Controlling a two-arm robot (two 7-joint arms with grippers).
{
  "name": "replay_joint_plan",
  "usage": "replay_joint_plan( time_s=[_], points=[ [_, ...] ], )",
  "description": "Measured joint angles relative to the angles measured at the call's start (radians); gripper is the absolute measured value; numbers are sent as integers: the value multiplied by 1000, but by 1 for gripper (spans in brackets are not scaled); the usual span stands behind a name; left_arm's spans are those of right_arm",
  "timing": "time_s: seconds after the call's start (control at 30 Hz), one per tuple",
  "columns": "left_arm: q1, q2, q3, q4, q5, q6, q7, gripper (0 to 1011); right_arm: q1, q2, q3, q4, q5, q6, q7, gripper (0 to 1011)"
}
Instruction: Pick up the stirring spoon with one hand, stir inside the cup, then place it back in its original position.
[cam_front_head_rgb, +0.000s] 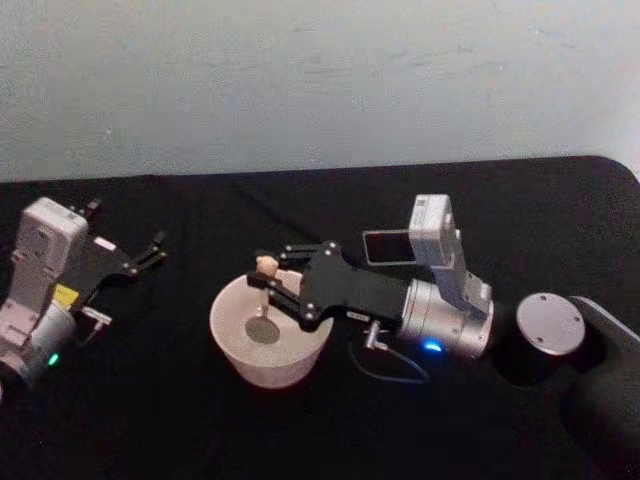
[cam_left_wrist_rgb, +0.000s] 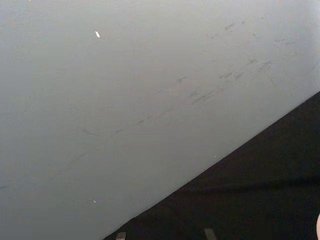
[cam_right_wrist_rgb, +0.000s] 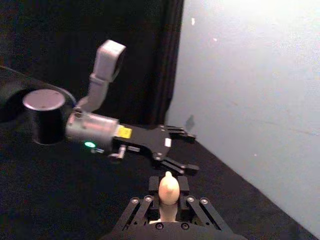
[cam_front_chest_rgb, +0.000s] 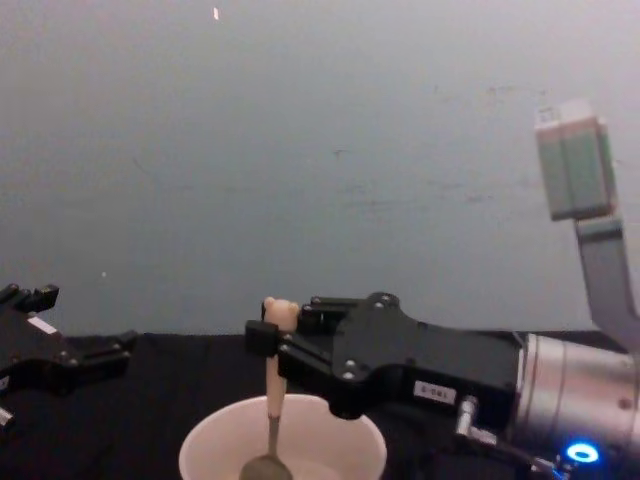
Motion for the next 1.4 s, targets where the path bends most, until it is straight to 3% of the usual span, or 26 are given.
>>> replay_joint_plan(
  time_s=[0.27,0.67,1.17,1.4],
  points=[
    [0,0,0,0,0,0,0,1001,24,-18,25,55,-18,-9,-40,212],
    [0,0,0,0,0,0,0,1001,11,-4,55,40,-17,1,-47,212],
    [0,0,0,0,0,0,0,1001,-54,57,70,-68,7,37,-33,212],
    [0,0,0,0,0,0,0,1001,-89,88,59,-128,29,56,-4,212]
  ],
)
